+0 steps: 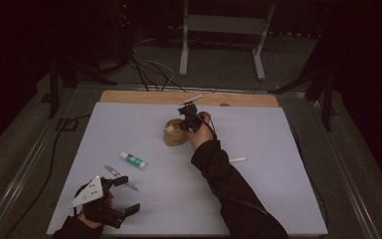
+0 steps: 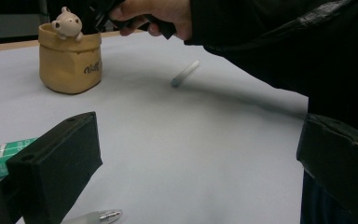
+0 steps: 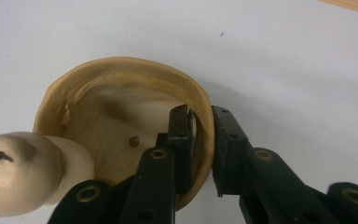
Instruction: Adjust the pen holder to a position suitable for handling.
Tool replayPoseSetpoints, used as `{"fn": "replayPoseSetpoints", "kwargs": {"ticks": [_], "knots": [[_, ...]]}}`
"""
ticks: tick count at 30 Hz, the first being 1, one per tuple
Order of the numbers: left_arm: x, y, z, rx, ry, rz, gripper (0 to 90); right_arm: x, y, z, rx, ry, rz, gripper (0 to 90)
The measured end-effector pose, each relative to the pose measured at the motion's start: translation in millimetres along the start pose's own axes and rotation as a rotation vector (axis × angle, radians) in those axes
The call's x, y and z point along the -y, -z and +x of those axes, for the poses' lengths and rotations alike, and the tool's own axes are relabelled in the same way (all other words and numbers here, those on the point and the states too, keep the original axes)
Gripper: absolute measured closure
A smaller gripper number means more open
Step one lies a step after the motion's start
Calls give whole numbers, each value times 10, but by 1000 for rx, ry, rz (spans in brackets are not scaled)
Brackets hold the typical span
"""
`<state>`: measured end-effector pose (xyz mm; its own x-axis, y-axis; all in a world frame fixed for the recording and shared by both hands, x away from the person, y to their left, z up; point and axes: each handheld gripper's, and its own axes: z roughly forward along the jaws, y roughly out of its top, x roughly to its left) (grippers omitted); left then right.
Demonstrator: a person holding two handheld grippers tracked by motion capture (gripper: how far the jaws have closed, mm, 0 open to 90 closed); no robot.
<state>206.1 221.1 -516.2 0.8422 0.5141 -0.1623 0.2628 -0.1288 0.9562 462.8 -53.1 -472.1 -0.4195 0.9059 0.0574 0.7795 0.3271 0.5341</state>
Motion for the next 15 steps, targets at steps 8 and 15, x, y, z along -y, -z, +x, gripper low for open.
{"fn": "replayPoseSetpoints", "kwargs": {"ticks": [8,15], "knots": [[1,-9,-5,2,-1,3,5,25,114,-12,7,11,0,829],[3,-16,1,-2,0,8,5,97,229,-17,-8,35,0,830]]}}
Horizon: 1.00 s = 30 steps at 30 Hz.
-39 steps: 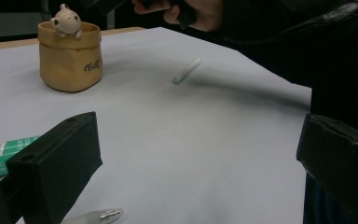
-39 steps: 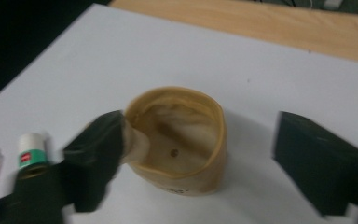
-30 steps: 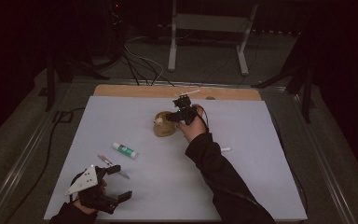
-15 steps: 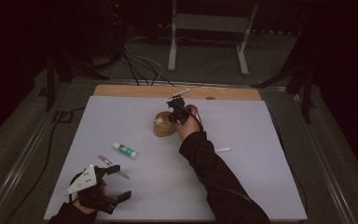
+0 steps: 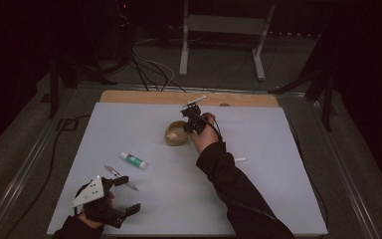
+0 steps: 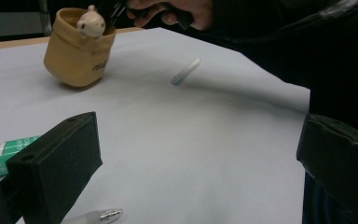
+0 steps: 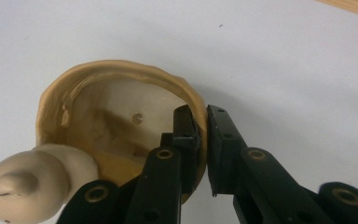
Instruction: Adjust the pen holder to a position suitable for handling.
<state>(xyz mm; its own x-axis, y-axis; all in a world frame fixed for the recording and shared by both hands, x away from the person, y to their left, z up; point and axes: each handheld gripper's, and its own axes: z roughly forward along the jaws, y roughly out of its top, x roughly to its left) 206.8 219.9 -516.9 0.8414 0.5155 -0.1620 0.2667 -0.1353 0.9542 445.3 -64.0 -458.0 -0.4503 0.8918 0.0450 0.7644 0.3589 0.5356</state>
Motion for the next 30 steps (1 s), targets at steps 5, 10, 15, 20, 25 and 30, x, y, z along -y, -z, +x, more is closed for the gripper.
{"fn": "replayPoseSetpoints", "kwargs": {"ticks": [5,10,15,20,25,30], "knots": [[-2,-2,-3,0,-2,0,5,66,121,-13,-31,-18,6,830],[-4,-4,-4,0,-2,0,5,199,278,-5,-50,-33,52,829],[-7,-8,-10,0,-6,1,5,292,349,40,-28,-16,80,829],[-6,-9,-6,1,-4,0,5,381,385,39,-46,-40,129,829],[-3,-20,-3,0,-1,3,5,416,317,46,-59,-52,165,827],[0,-23,-7,0,-3,5,5,406,219,70,-35,-78,147,817]]}}
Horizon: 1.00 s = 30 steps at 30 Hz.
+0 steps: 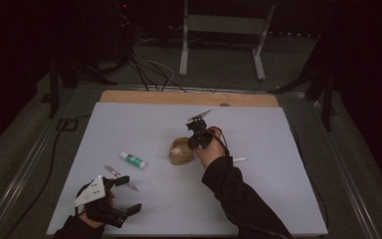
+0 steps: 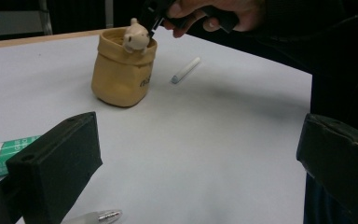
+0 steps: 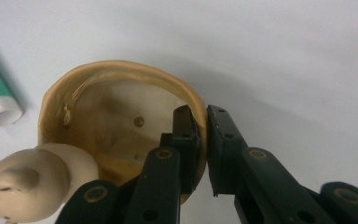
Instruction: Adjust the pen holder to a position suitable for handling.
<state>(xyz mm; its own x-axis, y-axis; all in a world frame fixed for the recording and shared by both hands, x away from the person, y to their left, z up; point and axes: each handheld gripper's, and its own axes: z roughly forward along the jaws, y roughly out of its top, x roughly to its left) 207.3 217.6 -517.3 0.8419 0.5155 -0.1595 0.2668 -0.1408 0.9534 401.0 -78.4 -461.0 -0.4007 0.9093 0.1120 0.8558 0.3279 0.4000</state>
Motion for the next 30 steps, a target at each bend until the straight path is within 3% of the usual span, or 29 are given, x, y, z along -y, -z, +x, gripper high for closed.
{"fn": "replayPoseSetpoints", "kwargs": {"ticks": [6,7,9,13,30], "knots": [[3,-3,-1,3,-1,0,5,-19,-39,-6,-7,-12,-18,776],[3,-3,-1,2,-1,0,5,-22,-40,-10,-37,-11,-22,694],[4,-3,1,3,-2,2,5,-21,-36,-9,-44,-6,-28,666],[3,-9,-6,4,-3,6,5,-28,10,-33,-63,0,-69,474],[3,-21,-3,6,2,3,5,-30,381,-136,-131,7,-186,171]]}}
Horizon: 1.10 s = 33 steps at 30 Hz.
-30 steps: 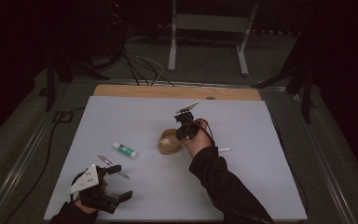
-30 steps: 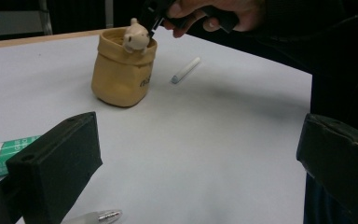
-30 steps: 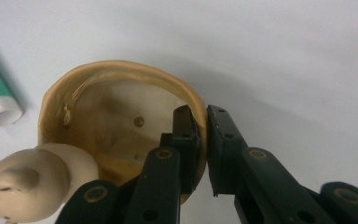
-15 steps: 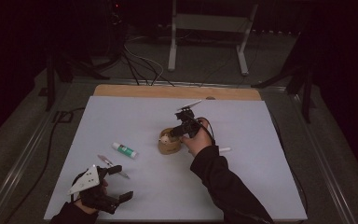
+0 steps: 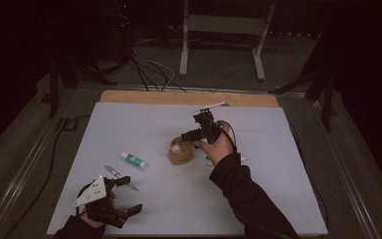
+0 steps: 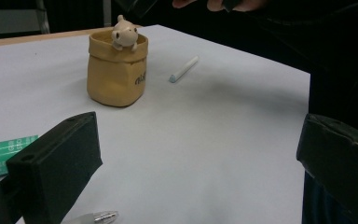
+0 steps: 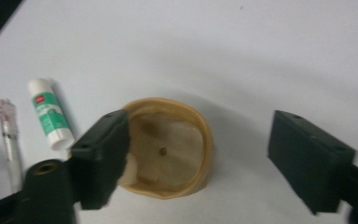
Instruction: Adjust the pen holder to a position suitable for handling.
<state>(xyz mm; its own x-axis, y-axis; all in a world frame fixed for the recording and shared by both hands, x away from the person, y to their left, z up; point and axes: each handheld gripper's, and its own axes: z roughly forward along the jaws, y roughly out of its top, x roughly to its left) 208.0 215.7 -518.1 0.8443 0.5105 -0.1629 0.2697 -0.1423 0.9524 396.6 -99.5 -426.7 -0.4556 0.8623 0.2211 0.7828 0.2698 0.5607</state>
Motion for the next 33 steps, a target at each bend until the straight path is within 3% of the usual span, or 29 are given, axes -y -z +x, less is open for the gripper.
{"fn": "replayPoseSetpoints", "kwargs": {"ticks": [6,8,9,18,23,26,29,30,33], "knots": [[-4,-11,10,3,9,-2,6,-5,148,-75,-31,35,-24,116],[7,-17,8,6,15,1,5,5,205,-99,-37,72,-25,80],[14,-16,6,5,18,6,5,25,259,-143,-55,80,-41,14],[12,13,-3,-7,21,4,5,150,467,-289,-82,85,-125,0],[-4,39,-11,-18,25,-2,5,277,567,-379,-158,102,-212,0],[-42,42,-6,-16,31,-6,5,428,668,-448,-245,171,-329,0],[-117,10,5,1,46,-9,5,491,739,-475,-263,196,-340,0],[-141,0,9,6,51,-9,5,568,814,-510,-266,207,-387,0],[-256,-47,8,25,47,-14,5,646,880,-554,-284,211,-424,0]]}}
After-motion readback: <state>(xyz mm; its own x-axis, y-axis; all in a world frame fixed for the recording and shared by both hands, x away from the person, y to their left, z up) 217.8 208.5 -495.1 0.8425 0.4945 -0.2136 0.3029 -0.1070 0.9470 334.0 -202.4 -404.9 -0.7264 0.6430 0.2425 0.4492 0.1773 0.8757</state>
